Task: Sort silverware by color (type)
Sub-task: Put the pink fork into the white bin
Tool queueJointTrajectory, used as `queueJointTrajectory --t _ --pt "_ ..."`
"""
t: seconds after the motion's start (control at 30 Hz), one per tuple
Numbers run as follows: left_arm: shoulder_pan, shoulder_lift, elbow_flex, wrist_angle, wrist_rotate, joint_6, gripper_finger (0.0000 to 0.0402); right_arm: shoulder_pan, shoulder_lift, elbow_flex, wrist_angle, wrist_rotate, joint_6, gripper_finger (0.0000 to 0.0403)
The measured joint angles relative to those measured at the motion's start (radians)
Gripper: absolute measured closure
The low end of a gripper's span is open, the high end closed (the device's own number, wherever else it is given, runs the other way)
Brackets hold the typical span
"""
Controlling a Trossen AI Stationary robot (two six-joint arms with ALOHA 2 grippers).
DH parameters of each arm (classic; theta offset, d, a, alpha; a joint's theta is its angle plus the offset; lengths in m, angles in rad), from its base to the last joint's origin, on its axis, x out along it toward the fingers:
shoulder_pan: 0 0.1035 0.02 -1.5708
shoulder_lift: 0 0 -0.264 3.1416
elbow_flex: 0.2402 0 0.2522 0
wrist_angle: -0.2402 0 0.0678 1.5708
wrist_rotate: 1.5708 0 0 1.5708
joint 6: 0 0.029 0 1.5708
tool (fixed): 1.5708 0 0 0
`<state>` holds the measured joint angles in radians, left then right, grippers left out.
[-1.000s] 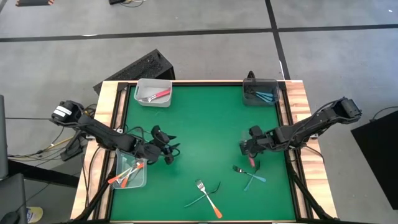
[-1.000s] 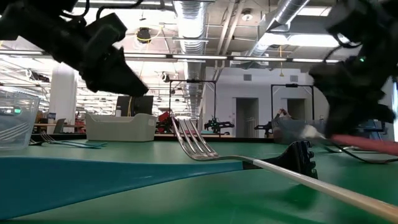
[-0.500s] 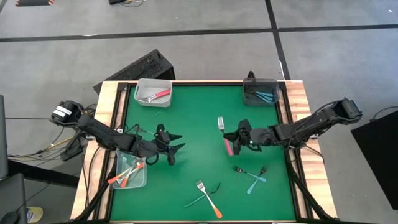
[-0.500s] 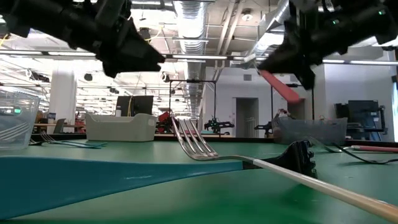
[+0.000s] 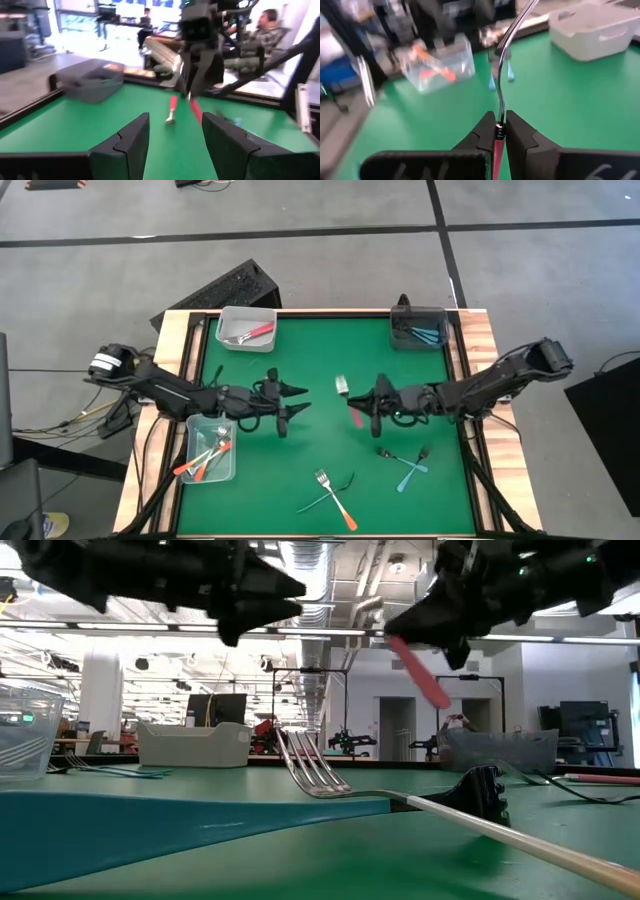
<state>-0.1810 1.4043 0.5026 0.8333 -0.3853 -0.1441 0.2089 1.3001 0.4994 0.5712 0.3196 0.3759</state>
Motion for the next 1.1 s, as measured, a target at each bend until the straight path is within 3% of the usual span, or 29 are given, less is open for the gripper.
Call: queueJointTrajectory --t 0.33,0.6,0.73,0.9,0.97,1.1 --pt "0.037 0.197 0.127 0.041 0.016 0.019 0.0233 -0.001 0.192 0.161 -0.033 -0.019 -0.087 0.0363" --pt "0.04 0.19 0.138 0.044 0.058 0.052 0.0235 -0.001 0.211 0.212 -0.102 -0.048 -0.097 0.0363" --pt "0.043 0.186 0.137 0.042 0.063 0.052 0.0277 -0.002 0.211 0.212 -0.095 -0.049 -0.097 0.0361" --pt "0.061 0.186 0.14 0.029 0.107 0.038 0.0381 -0.004 0.211 0.212 -0.093 -0.027 -0.07 0.0337" --pt "0.076 0.185 0.139 0.01 0.127 0.039 0.039 -0.004 0.211 0.212 -0.102 0.012 -0.061 0.0322" --pt "0.111 0.177 0.136 -0.019 0.053 0.046 0.0398 0.003 0.21 0.212 -0.101 0.061 -0.051 0.0291"
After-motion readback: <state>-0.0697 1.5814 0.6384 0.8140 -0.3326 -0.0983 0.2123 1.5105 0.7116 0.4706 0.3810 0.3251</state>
